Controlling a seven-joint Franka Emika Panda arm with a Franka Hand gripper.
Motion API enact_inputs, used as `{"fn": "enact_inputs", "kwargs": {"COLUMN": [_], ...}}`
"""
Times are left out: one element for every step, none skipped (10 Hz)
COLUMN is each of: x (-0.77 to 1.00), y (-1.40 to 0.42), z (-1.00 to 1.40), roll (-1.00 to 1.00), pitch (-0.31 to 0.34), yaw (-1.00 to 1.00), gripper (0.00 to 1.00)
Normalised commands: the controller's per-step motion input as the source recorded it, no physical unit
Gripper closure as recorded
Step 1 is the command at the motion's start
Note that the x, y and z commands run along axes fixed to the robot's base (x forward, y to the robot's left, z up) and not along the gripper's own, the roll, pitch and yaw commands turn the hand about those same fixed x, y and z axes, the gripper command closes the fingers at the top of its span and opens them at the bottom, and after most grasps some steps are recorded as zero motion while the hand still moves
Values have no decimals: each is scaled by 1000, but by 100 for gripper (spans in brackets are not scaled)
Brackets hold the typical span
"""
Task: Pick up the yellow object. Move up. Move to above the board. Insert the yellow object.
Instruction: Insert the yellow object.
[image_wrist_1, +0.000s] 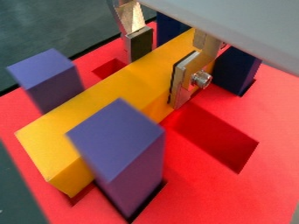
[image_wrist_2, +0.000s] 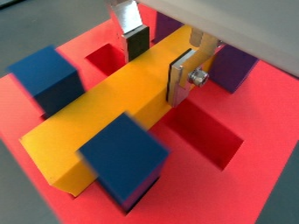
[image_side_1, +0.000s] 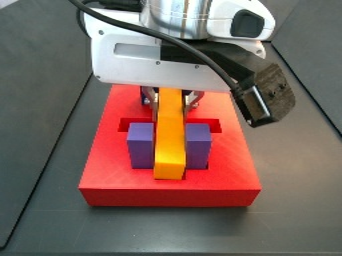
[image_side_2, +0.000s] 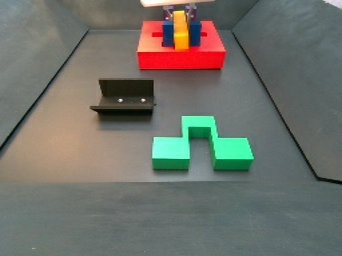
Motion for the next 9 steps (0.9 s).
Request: {"fn": "enact_inputs", "kwargs": {"x": [0, 0, 0, -3, -40, 0, 0, 0, -129], "y": [409, 109, -151, -131, -20, -14, -23, -6, -71], "z": [0, -106, -471, -629, -623, -571, -443, -406, -286], "roll": [3, 76, 141, 81, 3, 0, 0, 0, 24], "pitch": [0, 0, 0, 0, -51, -113, -147, -147, -97], "yaw": [0, 0, 0, 0, 0, 0, 0, 0, 34], "gripper": [100, 100, 100, 100, 100, 100, 100, 100, 100]}}
